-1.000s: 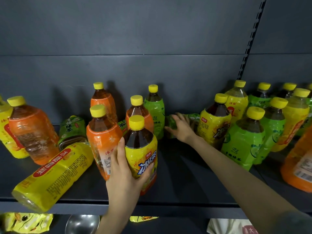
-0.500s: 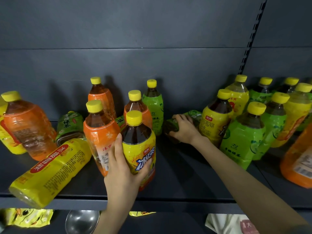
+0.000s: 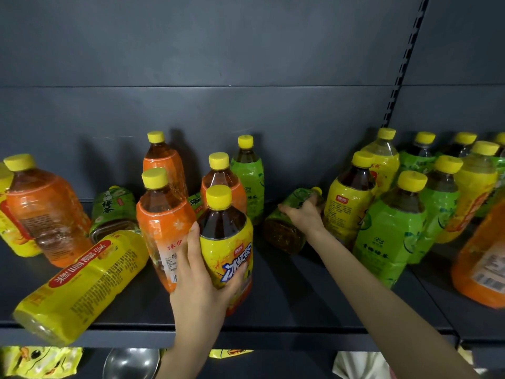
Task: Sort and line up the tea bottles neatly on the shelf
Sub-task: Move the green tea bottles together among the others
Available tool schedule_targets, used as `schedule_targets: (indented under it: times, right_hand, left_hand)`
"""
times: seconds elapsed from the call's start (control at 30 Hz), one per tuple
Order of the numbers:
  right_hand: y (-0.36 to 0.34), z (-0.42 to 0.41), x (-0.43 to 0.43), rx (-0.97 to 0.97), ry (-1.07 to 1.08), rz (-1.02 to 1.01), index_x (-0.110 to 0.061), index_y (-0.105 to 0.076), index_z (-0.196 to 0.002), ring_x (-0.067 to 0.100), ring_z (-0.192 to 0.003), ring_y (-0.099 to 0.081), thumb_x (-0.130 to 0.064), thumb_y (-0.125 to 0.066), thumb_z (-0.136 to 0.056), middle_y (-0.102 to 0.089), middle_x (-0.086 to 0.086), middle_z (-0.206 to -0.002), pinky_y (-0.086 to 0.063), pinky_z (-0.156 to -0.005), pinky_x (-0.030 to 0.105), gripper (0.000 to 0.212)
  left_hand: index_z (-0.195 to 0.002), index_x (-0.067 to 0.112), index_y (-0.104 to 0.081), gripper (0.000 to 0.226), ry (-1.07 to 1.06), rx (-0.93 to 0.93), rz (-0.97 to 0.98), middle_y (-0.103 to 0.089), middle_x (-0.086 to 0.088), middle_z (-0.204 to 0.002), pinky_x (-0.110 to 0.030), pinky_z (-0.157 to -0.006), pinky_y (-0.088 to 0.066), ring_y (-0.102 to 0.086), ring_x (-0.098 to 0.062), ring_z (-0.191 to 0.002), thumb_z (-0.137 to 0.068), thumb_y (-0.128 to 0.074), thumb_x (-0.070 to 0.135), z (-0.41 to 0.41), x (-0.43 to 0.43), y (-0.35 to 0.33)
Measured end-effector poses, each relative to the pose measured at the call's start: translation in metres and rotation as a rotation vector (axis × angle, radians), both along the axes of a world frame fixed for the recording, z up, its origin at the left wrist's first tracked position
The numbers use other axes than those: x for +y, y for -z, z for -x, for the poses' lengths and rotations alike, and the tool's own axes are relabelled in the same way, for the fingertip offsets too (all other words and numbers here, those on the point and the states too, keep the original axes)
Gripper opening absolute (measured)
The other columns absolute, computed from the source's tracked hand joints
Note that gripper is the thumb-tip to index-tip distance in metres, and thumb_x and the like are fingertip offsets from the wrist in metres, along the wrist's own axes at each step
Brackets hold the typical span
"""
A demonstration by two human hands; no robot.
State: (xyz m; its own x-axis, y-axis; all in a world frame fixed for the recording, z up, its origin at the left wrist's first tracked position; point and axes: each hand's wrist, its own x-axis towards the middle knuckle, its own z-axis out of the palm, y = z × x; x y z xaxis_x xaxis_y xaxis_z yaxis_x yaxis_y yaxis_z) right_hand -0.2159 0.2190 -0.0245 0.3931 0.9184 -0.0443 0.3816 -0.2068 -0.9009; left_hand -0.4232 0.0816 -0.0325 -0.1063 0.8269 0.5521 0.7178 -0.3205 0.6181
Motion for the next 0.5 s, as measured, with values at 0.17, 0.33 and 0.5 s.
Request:
schedule_targets:
  times: [0.17,0.33,0.5]
  right_hand:
    - [0.002,-0.001,0.001,0.000,-0.040,0.061,-0.011,0.001,-0.151,0.033,-0.138,-0.027,-0.042,-0.074,-0.077,-0.025,0.016,-0.152,-0.027,-0.114,0.042,0.109]
    - [-0.006,-0.009,-0.006,-0.153,-0.123,0.179,-0.017,0.000,-0.152,0.032,-0.145,-0.005,-0.043,-0.069,-0.082,0.001,0.017,-0.157,-0.018,-0.115,0.037,0.102]
    - [-0.020,-0.009,-0.005,-0.229,-0.224,0.289,-0.014,-0.002,-0.152,0.031,-0.143,-0.012,-0.041,-0.067,-0.084,-0.009,0.018,-0.156,-0.024,-0.111,0.035,0.098]
  left_hand:
    - [-0.142,0.040,-0.003,0.095,-0.002,0.004,-0.005,-0.041,-0.013,-0.140,-0.049,-0.066,-0.054,-0.050,-0.035,-0.121,-0.066,-0.055,0.061,0.000,0.002,0.002]
    - [-0.141,0.041,-0.002,0.097,-0.002,-0.010,-0.008,-0.041,-0.012,-0.139,-0.048,-0.065,-0.053,-0.050,-0.035,-0.120,-0.065,-0.060,0.057,0.001,0.001,0.002]
    - [-0.142,0.038,-0.005,0.095,0.002,-0.005,-0.009,-0.041,-0.014,-0.139,-0.047,-0.065,-0.053,-0.050,-0.036,-0.120,-0.066,-0.055,0.061,0.001,0.002,0.002]
